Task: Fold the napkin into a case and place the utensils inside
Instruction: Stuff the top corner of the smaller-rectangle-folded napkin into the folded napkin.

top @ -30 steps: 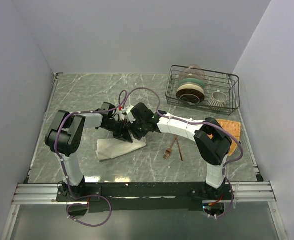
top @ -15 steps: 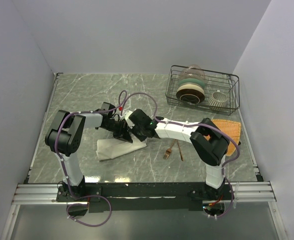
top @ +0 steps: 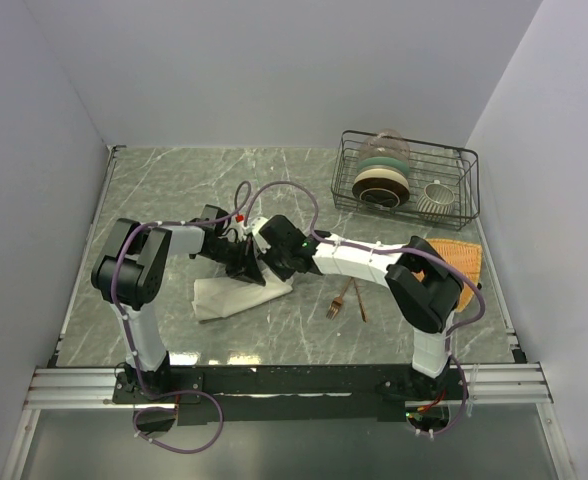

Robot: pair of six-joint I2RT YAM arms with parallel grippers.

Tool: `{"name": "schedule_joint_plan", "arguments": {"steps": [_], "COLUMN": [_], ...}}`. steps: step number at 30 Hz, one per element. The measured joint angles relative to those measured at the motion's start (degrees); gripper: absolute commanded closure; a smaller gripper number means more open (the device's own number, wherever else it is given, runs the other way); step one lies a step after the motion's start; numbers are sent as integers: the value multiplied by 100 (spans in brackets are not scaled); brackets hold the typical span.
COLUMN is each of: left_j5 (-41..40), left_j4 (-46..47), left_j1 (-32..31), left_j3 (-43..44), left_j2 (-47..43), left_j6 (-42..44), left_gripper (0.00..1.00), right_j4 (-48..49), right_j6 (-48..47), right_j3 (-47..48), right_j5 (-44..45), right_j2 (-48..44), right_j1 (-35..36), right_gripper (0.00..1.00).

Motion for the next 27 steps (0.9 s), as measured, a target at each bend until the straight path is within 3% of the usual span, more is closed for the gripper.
{"name": "schedule_joint_plan", "arguments": {"steps": [4, 18, 27], "left_j5": [15, -17, -240], "left_j4": [59, 1633, 1759], "left_j1": [15, 122, -227], "left_j3": [-31, -1049, -1047], "left_j2": [-4, -911, -953], "left_j6": [-103, -1141, -1182], "left_gripper": [87, 55, 49], "right_j4": [-2, 131, 151], "right_j6": [48, 286, 503], "right_j3": [-2, -20, -17], "right_j5": [-85, -146, -210], "right_j2": [-15, 295, 306], "right_j1": [-15, -79, -133], "right_gripper": [100, 100, 100]}}
